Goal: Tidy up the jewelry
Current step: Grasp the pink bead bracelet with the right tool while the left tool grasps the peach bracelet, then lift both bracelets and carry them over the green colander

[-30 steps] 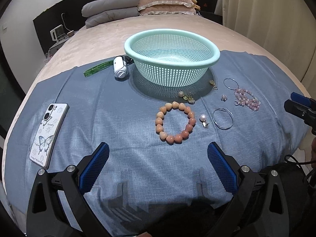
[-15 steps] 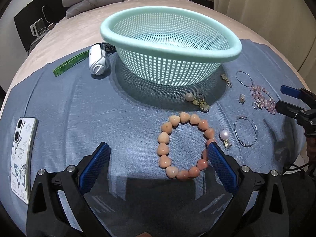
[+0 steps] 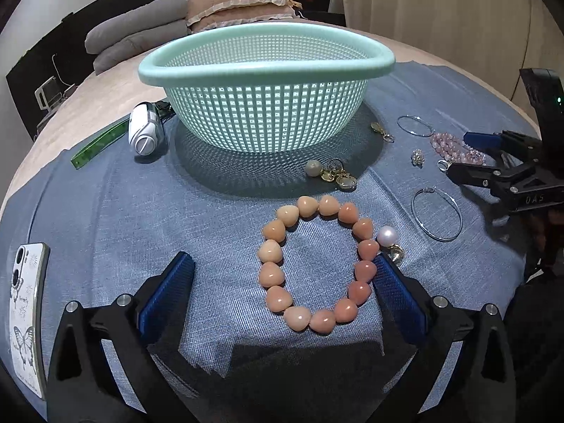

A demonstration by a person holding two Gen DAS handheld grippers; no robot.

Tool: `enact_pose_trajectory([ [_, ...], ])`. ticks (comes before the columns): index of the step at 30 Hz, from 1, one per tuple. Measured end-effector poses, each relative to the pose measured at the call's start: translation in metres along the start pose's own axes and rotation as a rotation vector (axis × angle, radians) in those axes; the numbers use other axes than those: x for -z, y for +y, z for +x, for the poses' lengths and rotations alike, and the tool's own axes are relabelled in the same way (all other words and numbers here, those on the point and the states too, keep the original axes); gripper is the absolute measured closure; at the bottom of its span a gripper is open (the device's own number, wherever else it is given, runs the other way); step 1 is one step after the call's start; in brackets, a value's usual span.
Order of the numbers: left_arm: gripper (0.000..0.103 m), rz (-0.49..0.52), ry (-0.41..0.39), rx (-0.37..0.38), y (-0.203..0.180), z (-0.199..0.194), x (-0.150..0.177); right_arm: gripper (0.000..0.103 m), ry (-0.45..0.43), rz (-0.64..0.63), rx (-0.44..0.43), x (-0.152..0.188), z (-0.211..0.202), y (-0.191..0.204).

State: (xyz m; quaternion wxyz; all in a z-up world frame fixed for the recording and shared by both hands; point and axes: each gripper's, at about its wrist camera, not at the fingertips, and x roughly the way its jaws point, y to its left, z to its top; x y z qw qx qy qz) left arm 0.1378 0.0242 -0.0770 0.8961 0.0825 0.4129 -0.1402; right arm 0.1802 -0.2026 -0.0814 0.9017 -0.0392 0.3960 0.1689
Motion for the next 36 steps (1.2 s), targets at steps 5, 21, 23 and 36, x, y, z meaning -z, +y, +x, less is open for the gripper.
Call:
enact_pose_trajectory([
  [5,0.017,0.002,-0.015,-0.015,0.000,-0.006,0.001,0.047,-0.035,0.005,0.030,0.003,-0.010,-0.004],
  [21,0.081,-0.117,0.031,0.053,0.017,-0.025,-0.002,0.091,0.026,0.037,-0.053,0.004,-0.030,-0.003],
  [23,0.081,-0.116,0.046,0.045,0.015,-0.029,-0.001,0.092,0.019,0.038,-0.049,0.002,-0.038,-0.001],
  [36,0.102,-0.115,0.054,0.003,0.016,-0.054,-0.008,0.092,-0.066,0.010,-0.051,-0.026,-0.088,0.011],
])
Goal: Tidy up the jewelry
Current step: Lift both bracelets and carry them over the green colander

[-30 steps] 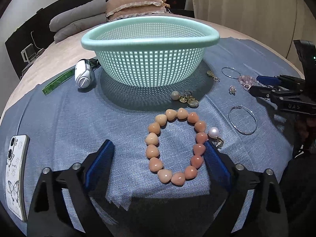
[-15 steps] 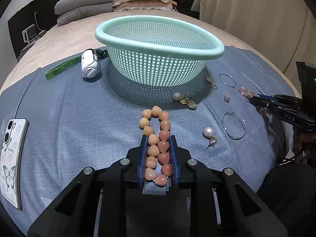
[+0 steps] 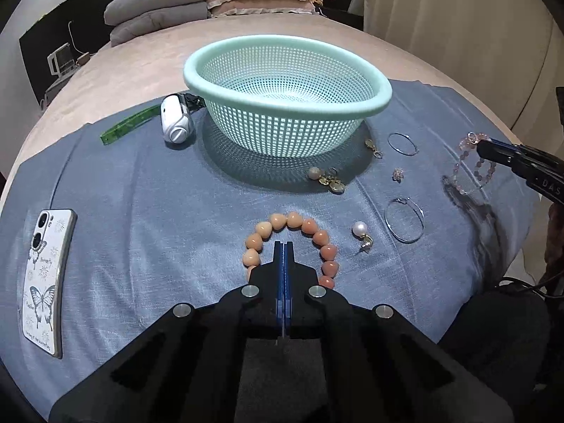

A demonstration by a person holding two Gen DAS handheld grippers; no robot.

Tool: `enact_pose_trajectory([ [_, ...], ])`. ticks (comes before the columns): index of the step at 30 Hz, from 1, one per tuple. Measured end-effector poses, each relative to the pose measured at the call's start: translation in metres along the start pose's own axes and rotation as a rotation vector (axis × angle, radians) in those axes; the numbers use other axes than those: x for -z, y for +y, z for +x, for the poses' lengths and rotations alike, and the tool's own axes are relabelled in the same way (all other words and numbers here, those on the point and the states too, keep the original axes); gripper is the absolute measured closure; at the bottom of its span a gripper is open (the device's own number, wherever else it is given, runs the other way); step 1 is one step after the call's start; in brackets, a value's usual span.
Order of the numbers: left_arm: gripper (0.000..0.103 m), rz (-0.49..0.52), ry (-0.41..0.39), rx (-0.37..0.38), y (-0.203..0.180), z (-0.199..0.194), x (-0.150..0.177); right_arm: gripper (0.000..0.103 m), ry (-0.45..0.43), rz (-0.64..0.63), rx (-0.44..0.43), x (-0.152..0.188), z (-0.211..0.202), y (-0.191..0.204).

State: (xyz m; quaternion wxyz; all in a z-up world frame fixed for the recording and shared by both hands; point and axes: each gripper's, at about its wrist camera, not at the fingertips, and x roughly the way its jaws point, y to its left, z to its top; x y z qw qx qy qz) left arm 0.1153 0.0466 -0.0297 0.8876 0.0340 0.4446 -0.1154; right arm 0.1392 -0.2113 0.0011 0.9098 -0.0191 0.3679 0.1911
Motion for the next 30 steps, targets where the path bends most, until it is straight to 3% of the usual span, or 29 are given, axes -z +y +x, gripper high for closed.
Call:
enact_pose_trajectory([
  [3,0.090,0.003,0.002,0.000,0.004,0.003,-0.003,0.092,-0.008,-0.006,0.003,-0.001,-0.005,0.000],
  [5,0.070,0.011,0.005,-0.014,0.005,0.007,-0.004,0.092,-0.012,-0.010,0.003,-0.002,-0.007,0.001],
  [7,0.065,0.016,0.008,-0.028,0.008,0.010,-0.004,0.092,-0.012,-0.009,0.003,-0.003,-0.009,0.000],
  [15,0.068,0.031,0.052,-0.027,0.013,0.028,0.001,0.092,-0.013,-0.014,-0.005,-0.010,-0.007,0.000],
  [16,0.084,0.044,0.053,-0.023,0.012,0.028,0.001,0.092,-0.013,-0.019,-0.004,-0.011,-0.007,0.001],
  [17,0.091,0.049,0.058,-0.018,0.012,0.030,0.001,0.092,-0.013,-0.022,-0.005,-0.011,-0.006,0.001],
  [22,0.091,0.035,0.052,-0.013,0.014,0.030,0.002,0.092,-0.015,-0.028,-0.015,-0.015,-0.008,0.005],
  [26,0.091,0.000,0.037,0.036,0.015,0.020,-0.001,0.092,-0.022,-0.041,-0.017,-0.019,-0.013,0.006],
  [30,0.091,0.014,0.013,0.023,0.011,0.003,-0.011,0.092,-0.040,-0.058,-0.025,-0.028,-0.021,0.010],
])
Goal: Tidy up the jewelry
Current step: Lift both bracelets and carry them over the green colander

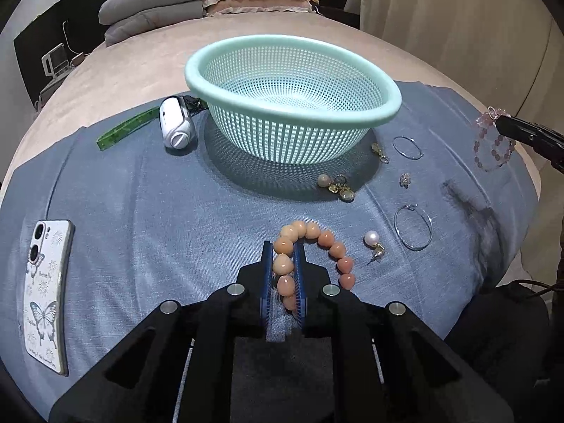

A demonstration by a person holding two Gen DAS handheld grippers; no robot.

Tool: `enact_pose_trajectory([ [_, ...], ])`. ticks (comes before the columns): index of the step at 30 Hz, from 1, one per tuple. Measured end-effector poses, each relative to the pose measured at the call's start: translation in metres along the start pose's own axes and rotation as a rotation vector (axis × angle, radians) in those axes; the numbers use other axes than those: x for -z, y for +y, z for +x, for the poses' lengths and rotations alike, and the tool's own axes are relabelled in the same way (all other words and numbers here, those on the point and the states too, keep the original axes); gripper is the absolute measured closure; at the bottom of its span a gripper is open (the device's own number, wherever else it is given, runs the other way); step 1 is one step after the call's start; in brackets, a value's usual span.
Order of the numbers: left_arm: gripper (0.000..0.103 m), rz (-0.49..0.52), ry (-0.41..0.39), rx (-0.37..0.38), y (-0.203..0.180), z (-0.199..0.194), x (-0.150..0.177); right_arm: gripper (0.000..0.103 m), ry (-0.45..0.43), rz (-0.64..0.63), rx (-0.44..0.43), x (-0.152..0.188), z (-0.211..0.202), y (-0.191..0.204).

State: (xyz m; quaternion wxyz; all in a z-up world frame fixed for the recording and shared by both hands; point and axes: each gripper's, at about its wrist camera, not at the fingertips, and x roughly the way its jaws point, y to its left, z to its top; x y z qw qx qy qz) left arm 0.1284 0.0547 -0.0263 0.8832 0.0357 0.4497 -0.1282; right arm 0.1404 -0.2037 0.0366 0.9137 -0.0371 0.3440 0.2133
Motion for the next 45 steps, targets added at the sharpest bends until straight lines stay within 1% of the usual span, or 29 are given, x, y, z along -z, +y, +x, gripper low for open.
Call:
enact_pose_trajectory([
  [2,0.091,0.011,-0.017,-0.002,-0.003,-0.010,-0.008,0.092,-0.015,-0.010,-0.004,-0.006,-0.004,0.003],
  [4,0.091,0.026,-0.040,-0.025,-0.005,-0.022,-0.016,0.092,-0.028,-0.021,-0.009,-0.013,-0.008,0.007],
  [7,0.091,0.021,-0.074,-0.014,-0.005,-0.040,-0.029,0.092,-0.048,-0.038,-0.017,-0.023,-0.012,0.011],
  [11,0.091,0.027,-0.111,-0.057,-0.001,-0.062,-0.046,0.092,-0.072,-0.069,-0.024,-0.037,-0.017,0.018],
  [15,0.091,0.027,-0.159,-0.085,0.005,-0.085,-0.072,0.092,-0.103,-0.095,-0.038,-0.054,-0.020,0.025],
  [20,0.091,0.043,-0.214,-0.086,0.005,-0.104,-0.104,0.092,-0.137,-0.123,-0.055,-0.076,-0.021,0.032],
  [23,0.091,0.051,-0.235,-0.080,0.003,-0.108,-0.118,0.092,-0.147,-0.136,-0.060,-0.084,-0.020,0.034],
  [25,0.091,0.055,-0.240,-0.063,0.001,-0.106,-0.123,0.092,-0.143,-0.138,-0.064,-0.083,-0.018,0.033],
  [27,0.091,0.063,-0.240,-0.051,-0.001,-0.103,-0.124,0.092,-0.122,-0.138,-0.058,-0.077,-0.013,0.031],
  [29,0.091,0.068,-0.236,-0.039,-0.003,-0.098,-0.124,0.092,-0.081,-0.129,-0.047,-0.063,-0.002,0.027],
  [35,0.091,0.064,-0.211,-0.014,-0.006,-0.084,-0.125,0.092,0.123,-0.057,-0.011,0.002,0.054,0.002],
  [38,0.091,0.067,-0.200,-0.008,-0.008,-0.080,-0.124,0.092,0.199,-0.037,-0.009,0.026,0.077,-0.004],
  [41,0.091,0.073,-0.196,-0.005,-0.011,-0.078,-0.124,0.092,0.237,-0.029,-0.031,0.038,0.089,-0.004],
  [45,0.091,0.077,-0.193,-0.007,-0.013,-0.078,-0.124,0.088,0.272,-0.071,-0.018,0.043,0.096,0.003],
])
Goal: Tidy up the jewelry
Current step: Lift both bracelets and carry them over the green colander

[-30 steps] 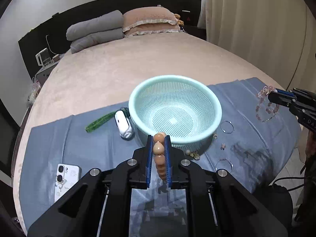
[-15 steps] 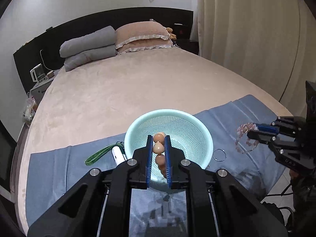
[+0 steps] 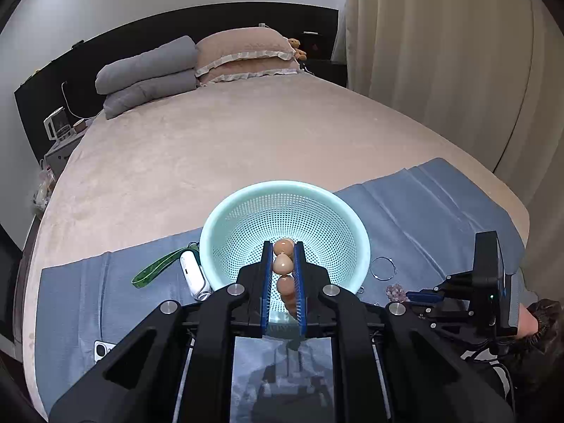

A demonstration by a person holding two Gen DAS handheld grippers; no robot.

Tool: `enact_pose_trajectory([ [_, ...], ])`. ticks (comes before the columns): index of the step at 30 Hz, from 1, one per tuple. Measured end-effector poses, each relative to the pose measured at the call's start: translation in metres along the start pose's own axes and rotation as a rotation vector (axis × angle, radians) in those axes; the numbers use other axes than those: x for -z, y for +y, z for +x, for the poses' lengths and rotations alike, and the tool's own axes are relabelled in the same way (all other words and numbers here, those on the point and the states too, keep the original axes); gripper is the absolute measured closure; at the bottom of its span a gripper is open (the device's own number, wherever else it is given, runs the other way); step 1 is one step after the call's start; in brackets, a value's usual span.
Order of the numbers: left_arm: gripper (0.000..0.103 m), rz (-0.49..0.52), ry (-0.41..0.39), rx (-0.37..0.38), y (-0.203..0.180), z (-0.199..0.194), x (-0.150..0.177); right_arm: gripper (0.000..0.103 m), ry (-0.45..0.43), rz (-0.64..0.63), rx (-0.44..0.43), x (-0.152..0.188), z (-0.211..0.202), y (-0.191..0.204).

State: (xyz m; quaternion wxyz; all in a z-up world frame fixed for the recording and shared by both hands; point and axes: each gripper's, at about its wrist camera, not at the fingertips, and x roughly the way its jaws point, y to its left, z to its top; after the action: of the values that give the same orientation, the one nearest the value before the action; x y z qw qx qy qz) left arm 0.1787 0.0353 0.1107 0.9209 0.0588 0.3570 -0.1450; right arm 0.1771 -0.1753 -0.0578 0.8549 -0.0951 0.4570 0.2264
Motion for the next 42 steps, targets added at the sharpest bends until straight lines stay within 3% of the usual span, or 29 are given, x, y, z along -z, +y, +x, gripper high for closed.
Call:
enact_pose_trajectory([
  [5,0.091,0.004,0.004,-0.004,-0.002,0.001,-0.001,0.088,-0.002,0.006,-0.009,0.004,-0.003,-0.003],
  [10,0.091,0.007,0.012,0.001,-0.004,0.001,0.001,0.097,-0.018,0.049,-0.034,0.004,-0.012,-0.015],
  [16,0.091,0.001,0.007,0.002,-0.001,0.001,-0.003,0.097,-0.114,0.091,-0.045,-0.007,-0.050,-0.029],
  [31,0.091,0.006,-0.004,0.020,0.001,0.014,-0.014,0.097,-0.399,-0.078,-0.036,-0.119,-0.157,-0.003],
  [38,0.091,-0.013,-0.006,0.042,0.006,0.026,-0.022,0.097,-0.479,-0.120,-0.063,-0.165,-0.171,0.005],
  [42,0.091,-0.013,-0.002,0.041,0.008,0.036,-0.026,0.097,-0.461,-0.142,-0.067,-0.181,-0.155,0.012],
])
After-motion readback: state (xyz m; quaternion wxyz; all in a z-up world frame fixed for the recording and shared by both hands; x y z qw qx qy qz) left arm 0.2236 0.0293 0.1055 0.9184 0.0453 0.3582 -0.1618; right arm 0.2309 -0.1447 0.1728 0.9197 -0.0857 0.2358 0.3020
